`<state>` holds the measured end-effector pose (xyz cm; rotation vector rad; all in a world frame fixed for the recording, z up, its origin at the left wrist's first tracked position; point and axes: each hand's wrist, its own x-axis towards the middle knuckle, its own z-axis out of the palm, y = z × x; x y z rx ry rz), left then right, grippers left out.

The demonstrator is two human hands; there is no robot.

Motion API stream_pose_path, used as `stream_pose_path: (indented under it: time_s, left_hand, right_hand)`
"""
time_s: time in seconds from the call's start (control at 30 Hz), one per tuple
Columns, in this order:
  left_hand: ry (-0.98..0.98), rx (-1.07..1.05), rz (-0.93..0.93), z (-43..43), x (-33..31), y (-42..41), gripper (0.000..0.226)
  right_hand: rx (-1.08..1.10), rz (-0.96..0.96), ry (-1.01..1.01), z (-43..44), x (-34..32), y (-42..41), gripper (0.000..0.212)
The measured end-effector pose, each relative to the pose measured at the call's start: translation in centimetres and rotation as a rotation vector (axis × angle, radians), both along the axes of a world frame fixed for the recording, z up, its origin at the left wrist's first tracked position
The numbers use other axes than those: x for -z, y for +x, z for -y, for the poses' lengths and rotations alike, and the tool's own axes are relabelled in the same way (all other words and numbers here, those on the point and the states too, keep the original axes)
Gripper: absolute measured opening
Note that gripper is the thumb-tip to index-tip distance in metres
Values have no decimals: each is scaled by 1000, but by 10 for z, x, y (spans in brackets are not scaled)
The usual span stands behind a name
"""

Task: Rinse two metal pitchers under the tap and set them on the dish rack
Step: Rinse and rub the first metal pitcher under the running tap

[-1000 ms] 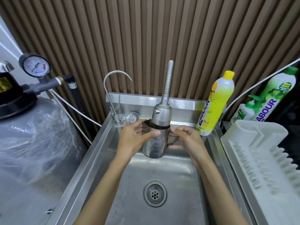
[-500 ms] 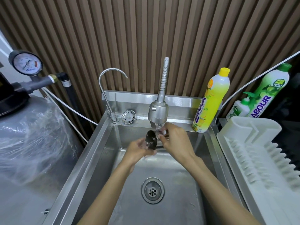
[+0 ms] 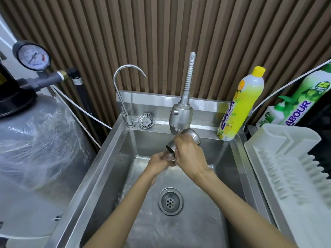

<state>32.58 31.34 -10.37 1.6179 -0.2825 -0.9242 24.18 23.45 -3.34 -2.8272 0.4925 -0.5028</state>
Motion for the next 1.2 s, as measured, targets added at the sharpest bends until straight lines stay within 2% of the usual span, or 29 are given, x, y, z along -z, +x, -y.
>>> stream_pose_path:
  time_s: [0.07, 0.17, 0.27, 0.37, 0.43, 0.5, 0.6, 0.7, 0.8, 0.87, 0.93, 1.1, 1.2]
  left_hand:
    - [-9, 10, -26, 2, 0, -2, 45]
    - [-18, 18, -55, 6, 0, -3, 48]
    - [-40, 22, -76, 9, -4, -6, 34]
    - [-38, 32, -92, 12, -10, -9, 25]
    - [-45, 28, -102, 13, -12, -11, 38]
    - [-64, 13, -113, 14, -12, -13, 57]
    - [-143, 23, -105, 15, -14, -17, 52]
    - [-226, -27, -38, 17, -16, -23, 46]
    - [-278, -95, 104, 17, -21, -27, 70]
    - [-295, -129, 181, 16, -27, -27, 84]
    - [-302, -161, 282, 12, -32, -26, 88]
    - [-252, -185, 586, -6, -53, -25, 80]
    - [-201, -199, 764, -14, -65, -22, 85]
  right_hand:
    - [-33, 28, -44, 2, 4, -1, 20]
    - [-36, 52, -147, 6, 9, -3, 32]
    - [-26, 61, -156, 14, 14, -5, 33]
    - [16, 106, -108, 23, 17, -7, 22]
    - [53, 214, 19, 31, 16, -8, 13]
    - [132, 323, 260, 42, 12, -8, 13]
    - [233, 356, 645, 56, 13, -14, 21]
    - [210, 469, 1003, 50, 17, -25, 23]
    - [113, 629, 1265, 36, 18, -31, 22]
    - [69, 677, 1368, 31, 18, -31, 24]
    - [26, 697, 1443, 28, 18, -30, 24]
    - [-82, 720, 1636, 21, 21, -25, 20]
    - [-85, 727, 1653, 17, 21, -20, 20]
